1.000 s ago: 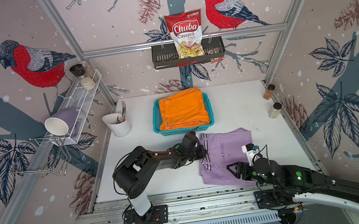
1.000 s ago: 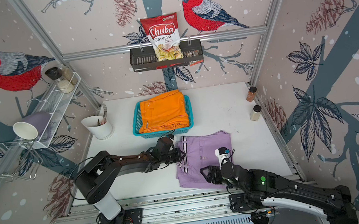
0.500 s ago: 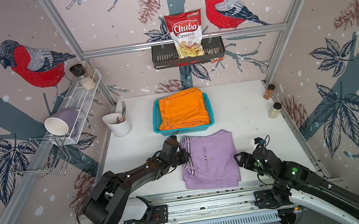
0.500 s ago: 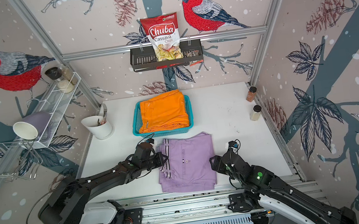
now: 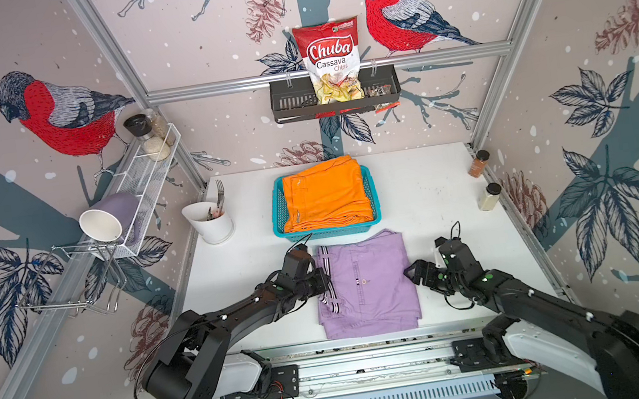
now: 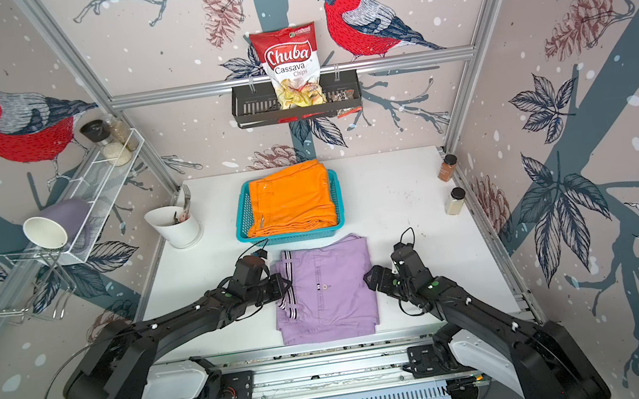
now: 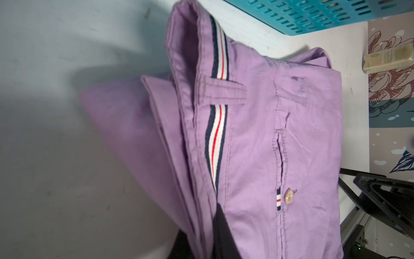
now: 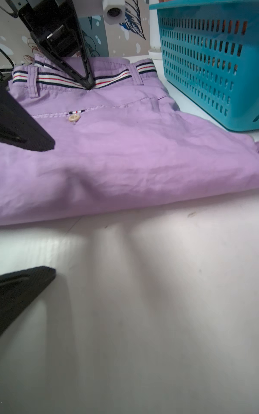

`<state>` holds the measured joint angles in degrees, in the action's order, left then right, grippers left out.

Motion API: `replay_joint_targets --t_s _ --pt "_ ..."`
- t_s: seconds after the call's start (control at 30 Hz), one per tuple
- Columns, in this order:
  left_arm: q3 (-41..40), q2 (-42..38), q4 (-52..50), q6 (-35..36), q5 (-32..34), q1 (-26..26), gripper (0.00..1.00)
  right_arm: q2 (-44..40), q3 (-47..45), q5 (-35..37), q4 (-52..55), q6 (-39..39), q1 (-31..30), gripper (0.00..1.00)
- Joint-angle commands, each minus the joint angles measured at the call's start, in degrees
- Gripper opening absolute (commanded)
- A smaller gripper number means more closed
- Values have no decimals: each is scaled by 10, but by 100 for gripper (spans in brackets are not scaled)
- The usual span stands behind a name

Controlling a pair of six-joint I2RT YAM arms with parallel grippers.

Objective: Put the folded long pants in the basket
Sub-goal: Pick up the long pant at the center of the board.

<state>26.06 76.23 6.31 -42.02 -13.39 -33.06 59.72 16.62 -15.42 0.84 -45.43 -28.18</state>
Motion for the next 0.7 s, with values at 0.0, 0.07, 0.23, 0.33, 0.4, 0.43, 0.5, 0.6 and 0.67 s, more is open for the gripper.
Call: replay_joint_targets --t_s 0.0,0.07,0.23,0.33,0.4,0.43,0.5,0.6,0.67 --pt "-4 3 14 7 -9 4 0 53 6 -35 -39 15 -3 81" --pt "-4 5 16 7 -13 4 0 77 11 -38 -53 13 -6 63" --pt "-1 5 18 5 -16 5 0 102 27 -36 -63 14 -24 16" --pt "0 1 13 4 -17 6 0 100 36 -21 -58 14 -41 0" --pt "2 -6 7 2 -19 6 0 89 41 -8 -49 13 -50 0" --pt "4 -12 1 0 -21 5 0 79 44 0 -41 11 -54 0" --pt "12 -33 -14 -5 -37 5 0 53 53 13 -20 7 -62 0" --pt "33 -90 -60 -11 -37 5 0 -7 74 47 26 -1 -83 0" --pt "52 -135 -104 -12 -11 5 0 -44 92 70 56 -5 -103 0"
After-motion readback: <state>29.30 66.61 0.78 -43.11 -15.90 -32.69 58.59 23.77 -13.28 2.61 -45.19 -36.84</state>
